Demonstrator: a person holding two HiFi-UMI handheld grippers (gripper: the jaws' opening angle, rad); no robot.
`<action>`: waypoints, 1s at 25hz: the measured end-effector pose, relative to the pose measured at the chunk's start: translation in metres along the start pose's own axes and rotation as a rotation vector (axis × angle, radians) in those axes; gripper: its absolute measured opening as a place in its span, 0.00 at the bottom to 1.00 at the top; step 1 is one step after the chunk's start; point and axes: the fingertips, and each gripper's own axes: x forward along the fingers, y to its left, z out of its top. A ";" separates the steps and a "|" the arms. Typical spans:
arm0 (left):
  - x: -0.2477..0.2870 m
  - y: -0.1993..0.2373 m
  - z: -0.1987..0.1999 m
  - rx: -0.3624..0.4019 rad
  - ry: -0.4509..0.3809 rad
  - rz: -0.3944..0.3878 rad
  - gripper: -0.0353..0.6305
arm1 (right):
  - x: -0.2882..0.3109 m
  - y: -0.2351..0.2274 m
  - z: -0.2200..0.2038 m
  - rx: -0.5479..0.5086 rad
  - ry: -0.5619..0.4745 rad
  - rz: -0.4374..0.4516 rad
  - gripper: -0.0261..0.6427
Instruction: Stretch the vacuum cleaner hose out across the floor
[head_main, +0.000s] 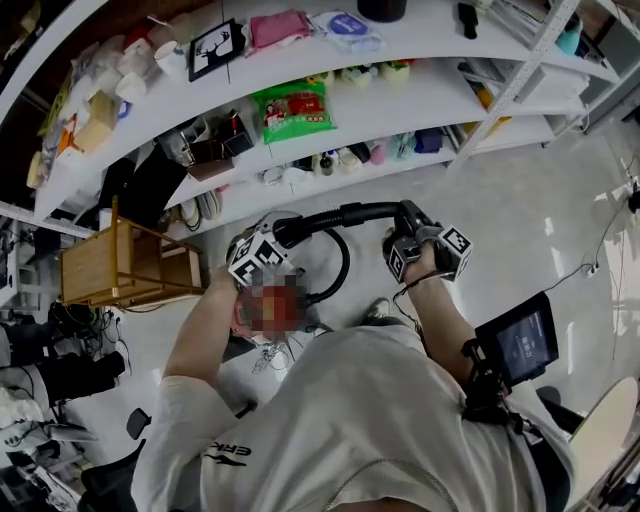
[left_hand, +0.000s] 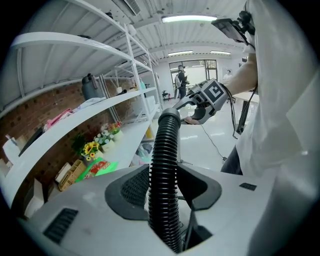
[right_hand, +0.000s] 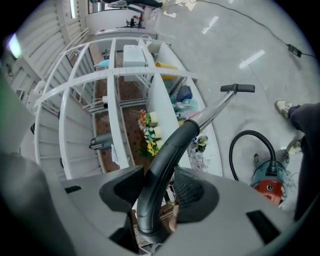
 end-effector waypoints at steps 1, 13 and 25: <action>0.007 -0.003 0.006 0.000 -0.003 -0.008 0.31 | -0.001 0.002 0.010 -0.002 -0.004 0.002 0.32; 0.091 -0.057 0.057 0.023 -0.008 -0.128 0.30 | -0.027 -0.014 0.117 0.051 -0.073 0.036 0.31; 0.146 -0.105 0.070 0.063 0.037 -0.248 0.30 | -0.048 -0.081 0.182 0.180 -0.180 -0.021 0.30</action>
